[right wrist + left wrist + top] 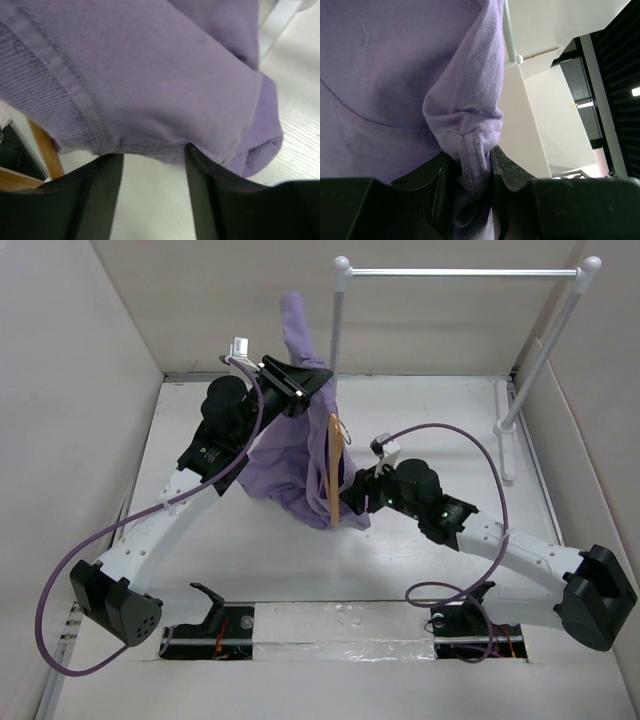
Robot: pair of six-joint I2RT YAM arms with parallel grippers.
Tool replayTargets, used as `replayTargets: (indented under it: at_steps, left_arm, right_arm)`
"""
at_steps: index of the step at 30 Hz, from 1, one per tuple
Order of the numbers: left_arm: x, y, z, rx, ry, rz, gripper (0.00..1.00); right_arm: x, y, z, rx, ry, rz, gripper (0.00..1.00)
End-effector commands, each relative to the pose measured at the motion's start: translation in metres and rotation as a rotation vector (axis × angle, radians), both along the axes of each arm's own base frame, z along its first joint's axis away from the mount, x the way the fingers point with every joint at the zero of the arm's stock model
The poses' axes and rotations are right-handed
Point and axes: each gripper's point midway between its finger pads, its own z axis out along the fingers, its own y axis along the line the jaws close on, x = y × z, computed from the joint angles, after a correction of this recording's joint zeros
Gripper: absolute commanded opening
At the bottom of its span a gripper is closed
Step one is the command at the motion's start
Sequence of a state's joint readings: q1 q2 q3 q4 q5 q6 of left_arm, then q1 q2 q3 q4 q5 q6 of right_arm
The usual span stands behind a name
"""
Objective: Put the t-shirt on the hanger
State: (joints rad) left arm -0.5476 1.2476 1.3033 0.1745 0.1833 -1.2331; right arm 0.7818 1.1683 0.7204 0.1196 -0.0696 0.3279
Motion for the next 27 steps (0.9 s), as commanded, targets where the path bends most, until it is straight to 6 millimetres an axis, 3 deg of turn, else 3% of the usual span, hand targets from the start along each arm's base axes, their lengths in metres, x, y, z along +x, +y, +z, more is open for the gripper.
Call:
replayTargets:
  at_steps: [1, 2, 3, 4, 7, 14, 21, 27]
  left_arm:
    - [-0.016, 0.011, 0.046, -0.092, -0.118, -0.008, 0.00]
    - [-0.017, 0.011, 0.047, -0.094, -0.120, -0.009, 0.00]
    - [-0.016, 0.011, 0.046, -0.092, -0.118, -0.008, 0.00]
    - [-0.017, 0.012, 0.047, -0.093, -0.120, -0.007, 0.00]
    - [-0.012, 0.018, 0.049, -0.099, -0.128, 0.014, 0.00]
    - [-0.004, 0.028, 0.094, -0.204, -0.239, 0.039, 0.00]
    - [0.006, 0.032, 0.133, -0.326, -0.326, 0.064, 0.00]
    - [0.023, 0.044, 0.138, -0.408, -0.339, 0.085, 0.00]
  right_arm:
    - [0.001, 0.021, 0.045, 0.095, -0.100, 0.098, 0.54]
    - [0.002, 0.022, 0.045, 0.094, -0.100, 0.099, 0.48]
    - [0.003, 0.022, 0.048, 0.096, -0.106, 0.092, 0.31]
    - [0.003, 0.022, 0.049, 0.096, -0.110, 0.085, 0.20]
    - [-0.003, 0.021, 0.051, 0.097, -0.101, 0.086, 0.02]
    - [-0.046, 0.015, 0.018, 0.093, 0.046, 0.116, 0.00]
    - [-0.067, -0.001, -0.006, 0.053, 0.157, 0.068, 0.00]
    - [-0.071, -0.006, -0.027, 0.004, 0.227, 0.035, 0.00]
